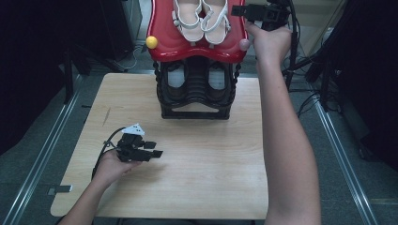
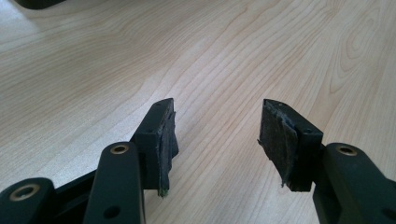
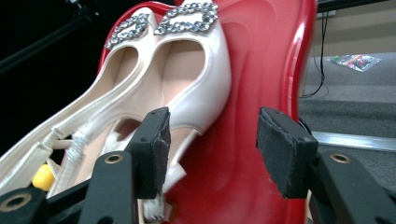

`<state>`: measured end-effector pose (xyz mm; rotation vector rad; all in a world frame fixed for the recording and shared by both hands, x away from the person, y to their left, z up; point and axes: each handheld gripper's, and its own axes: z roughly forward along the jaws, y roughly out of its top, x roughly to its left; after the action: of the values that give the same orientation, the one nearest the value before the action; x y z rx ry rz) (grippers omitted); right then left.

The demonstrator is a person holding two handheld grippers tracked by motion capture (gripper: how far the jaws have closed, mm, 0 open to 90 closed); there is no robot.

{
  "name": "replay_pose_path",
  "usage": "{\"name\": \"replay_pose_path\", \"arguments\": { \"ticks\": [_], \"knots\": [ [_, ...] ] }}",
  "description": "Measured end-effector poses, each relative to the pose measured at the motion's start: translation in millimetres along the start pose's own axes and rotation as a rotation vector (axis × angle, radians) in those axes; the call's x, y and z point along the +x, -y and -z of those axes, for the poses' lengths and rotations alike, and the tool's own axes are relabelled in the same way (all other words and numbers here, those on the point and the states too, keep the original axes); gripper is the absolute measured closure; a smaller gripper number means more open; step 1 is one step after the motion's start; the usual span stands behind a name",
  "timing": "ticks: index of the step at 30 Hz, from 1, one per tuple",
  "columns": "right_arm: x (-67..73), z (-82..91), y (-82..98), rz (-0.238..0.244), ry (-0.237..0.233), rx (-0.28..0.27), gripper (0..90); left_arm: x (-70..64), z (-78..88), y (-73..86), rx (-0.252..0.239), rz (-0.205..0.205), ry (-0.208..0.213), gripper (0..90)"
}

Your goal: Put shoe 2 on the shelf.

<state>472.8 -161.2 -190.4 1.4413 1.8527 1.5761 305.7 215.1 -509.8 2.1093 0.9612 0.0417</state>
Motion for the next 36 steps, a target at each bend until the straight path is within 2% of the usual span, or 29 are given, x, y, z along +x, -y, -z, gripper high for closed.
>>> {"name": "replay_pose_path", "arguments": {
  "ticks": [4,8,12,15,25,36],
  "knots": [
    [-10.8,5.2,4.5,-0.005,0.012,0.002,45.4,0.4,-0.1,-0.1,-0.009,0.017,0.017,43.8],
    [-20.0,10.1,8.9,-0.009,0.019,0.004,45.3,0.1,-0.5,-0.6,-0.013,0.034,0.016,40.9],
    [-28.8,14.1,15.0,-0.008,0.022,0.007,44.3,-1.0,0.0,-0.2,-0.017,0.03,0.009,39.1],
    [-37.8,16.8,21.5,-0.029,0.011,0.005,44.1,-1.0,0.1,0.0,-0.023,0.033,0.008,38.5],
    [-62.8,27.4,37.5,-0.054,0.035,0.001,43.7,-2.0,-1.2,0.5,-0.016,0.022,-0.002,38.1],
    [-83.1,27.1,65.5,-0.068,0.042,0.04,43.6,-2.2,-0.6,0.8,-0.025,0.022,-0.004,38.0]
  ]
}}
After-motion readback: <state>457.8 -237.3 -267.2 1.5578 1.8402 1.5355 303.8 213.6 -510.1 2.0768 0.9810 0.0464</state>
